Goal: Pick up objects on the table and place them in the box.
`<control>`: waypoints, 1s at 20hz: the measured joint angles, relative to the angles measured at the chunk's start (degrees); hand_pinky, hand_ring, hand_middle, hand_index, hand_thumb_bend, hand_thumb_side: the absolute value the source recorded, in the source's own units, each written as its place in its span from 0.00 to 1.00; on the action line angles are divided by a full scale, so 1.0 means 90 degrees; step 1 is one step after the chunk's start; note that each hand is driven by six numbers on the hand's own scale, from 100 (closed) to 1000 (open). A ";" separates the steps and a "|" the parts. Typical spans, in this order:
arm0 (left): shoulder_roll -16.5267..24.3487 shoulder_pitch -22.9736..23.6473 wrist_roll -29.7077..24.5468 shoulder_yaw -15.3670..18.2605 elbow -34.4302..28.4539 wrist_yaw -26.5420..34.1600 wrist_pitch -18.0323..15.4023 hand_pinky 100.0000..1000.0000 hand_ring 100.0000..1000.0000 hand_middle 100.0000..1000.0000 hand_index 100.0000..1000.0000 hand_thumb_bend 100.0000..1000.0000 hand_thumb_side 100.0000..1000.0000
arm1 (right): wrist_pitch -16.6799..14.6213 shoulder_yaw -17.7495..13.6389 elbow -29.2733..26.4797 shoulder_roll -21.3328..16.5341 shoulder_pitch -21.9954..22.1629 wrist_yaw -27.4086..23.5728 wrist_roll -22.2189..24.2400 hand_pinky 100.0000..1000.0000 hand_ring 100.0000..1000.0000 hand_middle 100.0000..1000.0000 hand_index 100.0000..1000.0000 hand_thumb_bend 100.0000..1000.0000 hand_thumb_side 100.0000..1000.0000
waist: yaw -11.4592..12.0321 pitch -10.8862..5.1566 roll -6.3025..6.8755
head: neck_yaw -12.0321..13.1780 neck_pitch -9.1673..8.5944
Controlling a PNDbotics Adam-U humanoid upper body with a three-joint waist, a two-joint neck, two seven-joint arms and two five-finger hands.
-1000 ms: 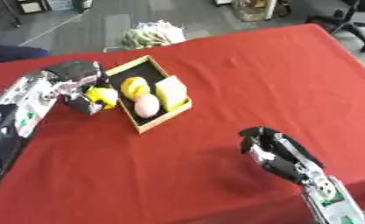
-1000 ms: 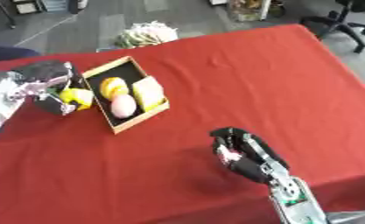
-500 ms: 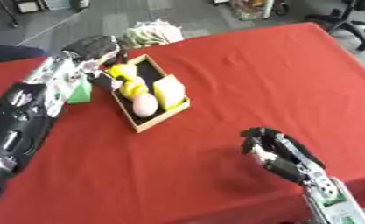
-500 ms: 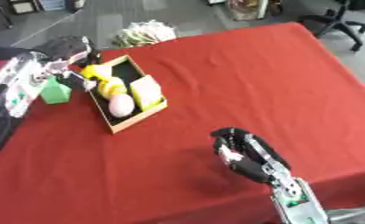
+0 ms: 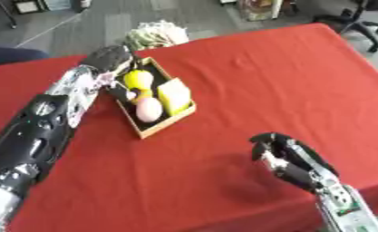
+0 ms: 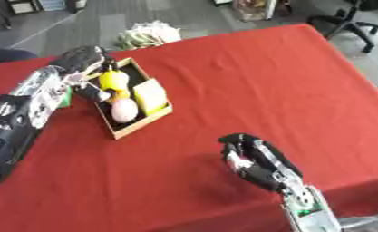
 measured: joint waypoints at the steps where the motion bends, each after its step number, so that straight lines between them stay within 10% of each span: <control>1: 0.0001 0.0000 -0.0020 0.0000 -0.0014 0.0070 -0.0019 0.73 0.58 0.58 0.73 0.50 0.00 | -0.0004 0.0000 0.0000 0.0000 0.0000 0.0000 0.0004 0.69 0.54 0.50 0.72 0.00 0.41 | 0.0002 0.0000 0.0000 | -0.0003 0.0000; 20: 0.0724 0.0164 -0.0892 -0.0107 -0.1251 0.1370 -0.0001 0.77 0.63 0.63 0.77 0.51 0.00 | -0.0028 -0.0014 0.0003 0.0000 -0.0001 0.0002 0.0001 0.69 0.54 0.50 0.72 0.00 0.40 | 0.0121 0.0000 0.0002 | -0.0147 -0.0052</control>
